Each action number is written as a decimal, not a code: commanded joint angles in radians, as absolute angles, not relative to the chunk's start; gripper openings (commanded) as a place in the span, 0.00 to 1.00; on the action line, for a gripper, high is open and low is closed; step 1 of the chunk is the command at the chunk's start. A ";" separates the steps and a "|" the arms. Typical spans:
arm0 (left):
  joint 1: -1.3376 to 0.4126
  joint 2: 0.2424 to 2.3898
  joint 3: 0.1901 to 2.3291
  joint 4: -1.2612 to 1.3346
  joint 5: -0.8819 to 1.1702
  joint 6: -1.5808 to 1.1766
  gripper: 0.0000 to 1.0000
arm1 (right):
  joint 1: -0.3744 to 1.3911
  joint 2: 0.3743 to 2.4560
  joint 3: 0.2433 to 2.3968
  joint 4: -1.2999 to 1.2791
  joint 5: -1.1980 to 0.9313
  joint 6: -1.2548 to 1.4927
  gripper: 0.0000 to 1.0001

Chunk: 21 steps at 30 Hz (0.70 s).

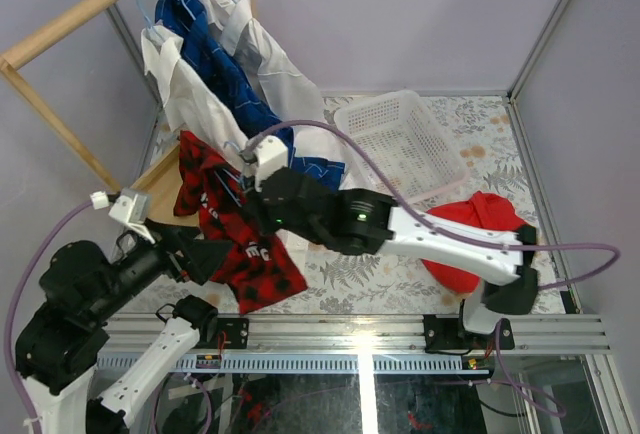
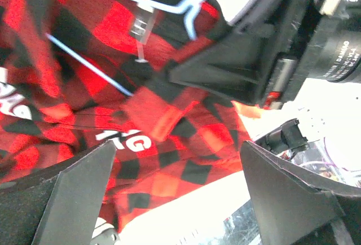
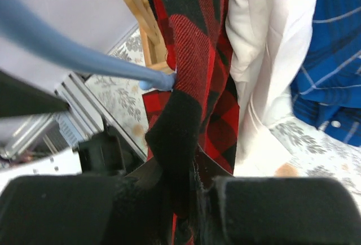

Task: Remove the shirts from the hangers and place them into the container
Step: Pick up the hanger from the clothesline.

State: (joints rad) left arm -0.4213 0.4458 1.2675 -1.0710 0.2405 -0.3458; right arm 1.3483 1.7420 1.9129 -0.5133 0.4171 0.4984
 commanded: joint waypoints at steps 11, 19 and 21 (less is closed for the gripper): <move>-0.428 0.404 1.368 -0.862 0.103 -0.374 1.00 | 1.347 1.102 1.849 -0.678 0.214 -0.089 0.00; -0.428 0.466 1.342 -0.784 0.162 -0.382 1.00 | 1.347 1.215 2.145 -0.942 0.347 -0.344 0.00; -0.428 0.468 1.309 -0.751 0.197 -0.387 1.00 | 1.346 1.224 2.137 -0.971 0.324 -0.365 0.00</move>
